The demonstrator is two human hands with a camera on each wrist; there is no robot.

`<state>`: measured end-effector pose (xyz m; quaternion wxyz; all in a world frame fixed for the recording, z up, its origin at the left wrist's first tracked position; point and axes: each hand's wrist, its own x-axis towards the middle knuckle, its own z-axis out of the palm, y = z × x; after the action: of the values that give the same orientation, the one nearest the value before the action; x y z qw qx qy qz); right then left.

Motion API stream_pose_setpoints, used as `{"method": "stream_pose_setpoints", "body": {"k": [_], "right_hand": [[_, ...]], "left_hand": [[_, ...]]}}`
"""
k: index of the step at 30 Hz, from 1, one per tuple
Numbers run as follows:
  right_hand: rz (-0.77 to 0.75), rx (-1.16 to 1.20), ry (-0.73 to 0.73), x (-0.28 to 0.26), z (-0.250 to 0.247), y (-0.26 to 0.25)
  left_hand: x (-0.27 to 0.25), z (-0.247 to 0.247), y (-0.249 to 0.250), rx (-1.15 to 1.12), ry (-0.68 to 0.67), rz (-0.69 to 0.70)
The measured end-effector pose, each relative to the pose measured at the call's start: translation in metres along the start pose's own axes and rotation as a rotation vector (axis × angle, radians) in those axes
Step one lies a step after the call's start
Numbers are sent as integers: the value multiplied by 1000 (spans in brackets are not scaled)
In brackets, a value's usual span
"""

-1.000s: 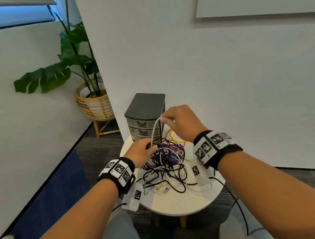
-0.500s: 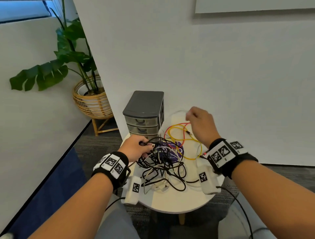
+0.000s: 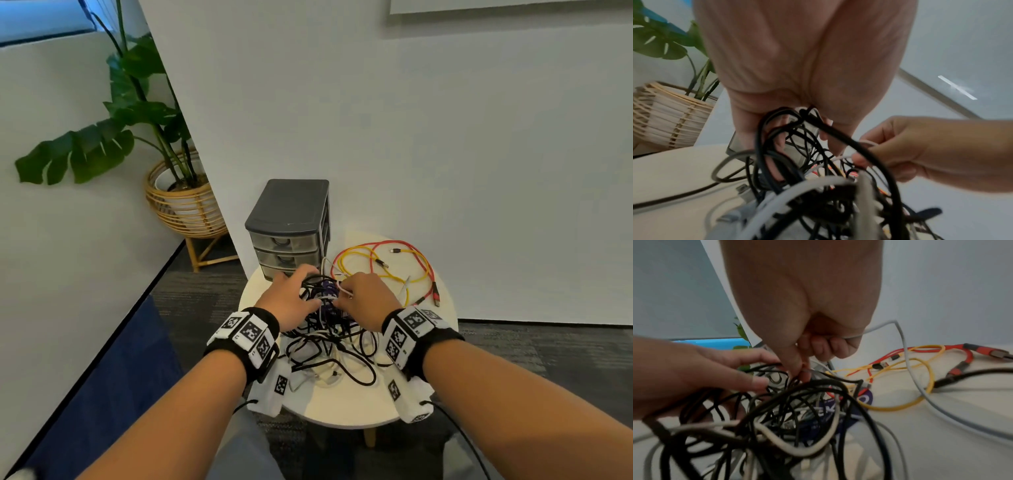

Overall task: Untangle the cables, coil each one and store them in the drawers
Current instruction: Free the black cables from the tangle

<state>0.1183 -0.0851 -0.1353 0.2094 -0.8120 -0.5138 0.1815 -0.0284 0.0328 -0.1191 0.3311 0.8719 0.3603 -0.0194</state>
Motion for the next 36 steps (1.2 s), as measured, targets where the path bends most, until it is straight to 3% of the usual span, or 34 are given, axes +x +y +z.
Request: {"method": "stream_pose_setpoints", "body": {"k": [7,12,18,22,29,36], "right_hand": [[-48,46,31,2,-36,-14],[-5,211,64,0,-57,-10],[-169,140,-134,-4,-41,-20],[-176,213,-17,0,-59,-32],[-98,266,120,-5,-79,-27],[-30,71,-102,-10,-40,-19]], "left_hand": [[3,3,-1,314,62,-70],[2,0,5,354,91,-103],[2,12,26,311,-109,-70],[1,19,23,374,-11,-85],[12,14,17,339,-17,-85],[16,11,6,183,53,28]]}}
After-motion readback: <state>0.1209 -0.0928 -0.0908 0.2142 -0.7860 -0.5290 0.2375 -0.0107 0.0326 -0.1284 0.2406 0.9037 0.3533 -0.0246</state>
